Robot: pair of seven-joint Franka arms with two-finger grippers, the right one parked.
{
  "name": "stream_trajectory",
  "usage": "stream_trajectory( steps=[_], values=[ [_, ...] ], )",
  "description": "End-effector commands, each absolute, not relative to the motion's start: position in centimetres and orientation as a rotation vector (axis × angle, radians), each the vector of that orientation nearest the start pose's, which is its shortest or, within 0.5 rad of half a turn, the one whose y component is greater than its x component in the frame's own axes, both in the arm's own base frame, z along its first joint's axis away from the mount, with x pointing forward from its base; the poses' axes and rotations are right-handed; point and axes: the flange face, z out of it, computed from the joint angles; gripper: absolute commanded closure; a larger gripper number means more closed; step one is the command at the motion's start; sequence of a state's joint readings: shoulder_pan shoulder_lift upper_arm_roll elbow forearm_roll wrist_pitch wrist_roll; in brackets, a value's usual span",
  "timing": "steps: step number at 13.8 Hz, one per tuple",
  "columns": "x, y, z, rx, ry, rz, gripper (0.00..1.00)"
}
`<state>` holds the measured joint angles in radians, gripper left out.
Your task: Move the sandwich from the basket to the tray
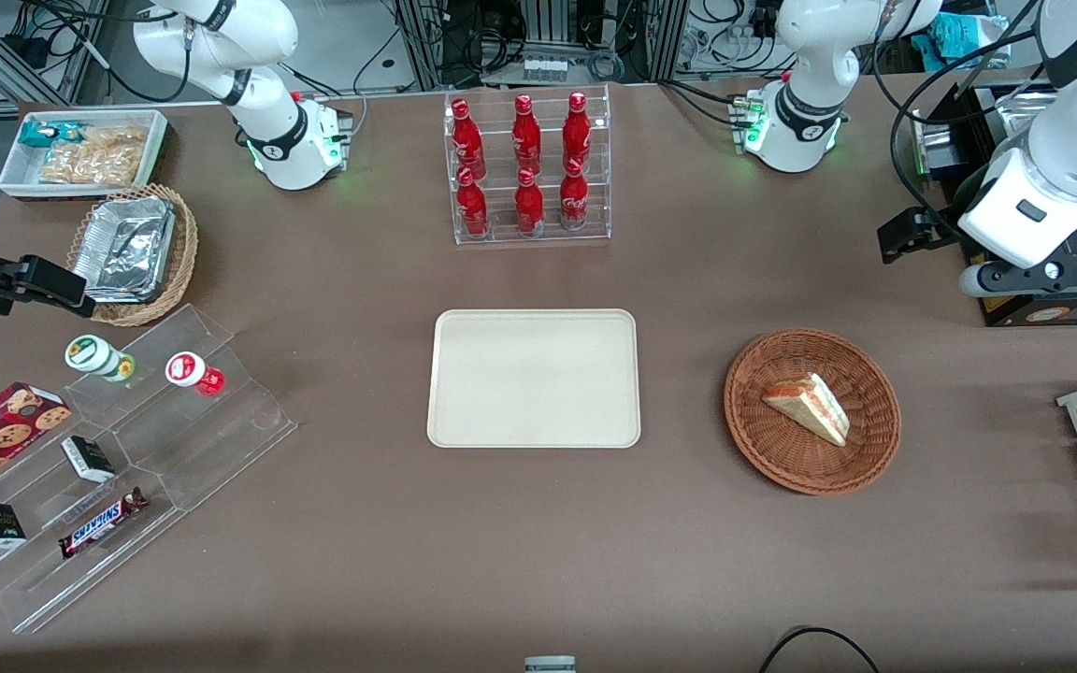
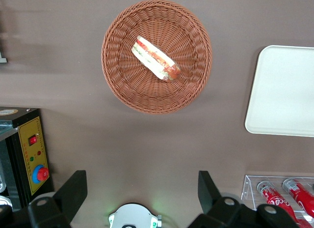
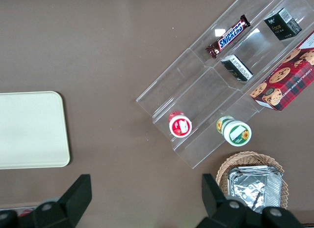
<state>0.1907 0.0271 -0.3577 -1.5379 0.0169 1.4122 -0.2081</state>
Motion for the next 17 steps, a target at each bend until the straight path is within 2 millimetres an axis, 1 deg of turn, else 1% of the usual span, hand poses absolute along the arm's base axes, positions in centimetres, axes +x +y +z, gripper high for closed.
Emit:
stream_trajectory(
  steps=[1, 6, 8, 10, 13, 17],
  values=[
    [53.6, -8.7, 61.8, -3.089, -0.081, 0.200, 0.00],
    [53.8, -8.6, 61.4, -3.090, -0.083, 0.210, 0.00],
    [53.9, -8.4, 60.8, -3.088, -0.085, 0.230, 0.00],
    [54.5, -8.4, 59.9, -3.091, -0.084, 0.240, 0.00],
    [54.9, -8.5, 57.6, -3.090, -0.079, 0.244, 0.00],
    [55.8, -8.6, 53.8, -3.100, -0.074, 0.186, 0.00]
  ],
)
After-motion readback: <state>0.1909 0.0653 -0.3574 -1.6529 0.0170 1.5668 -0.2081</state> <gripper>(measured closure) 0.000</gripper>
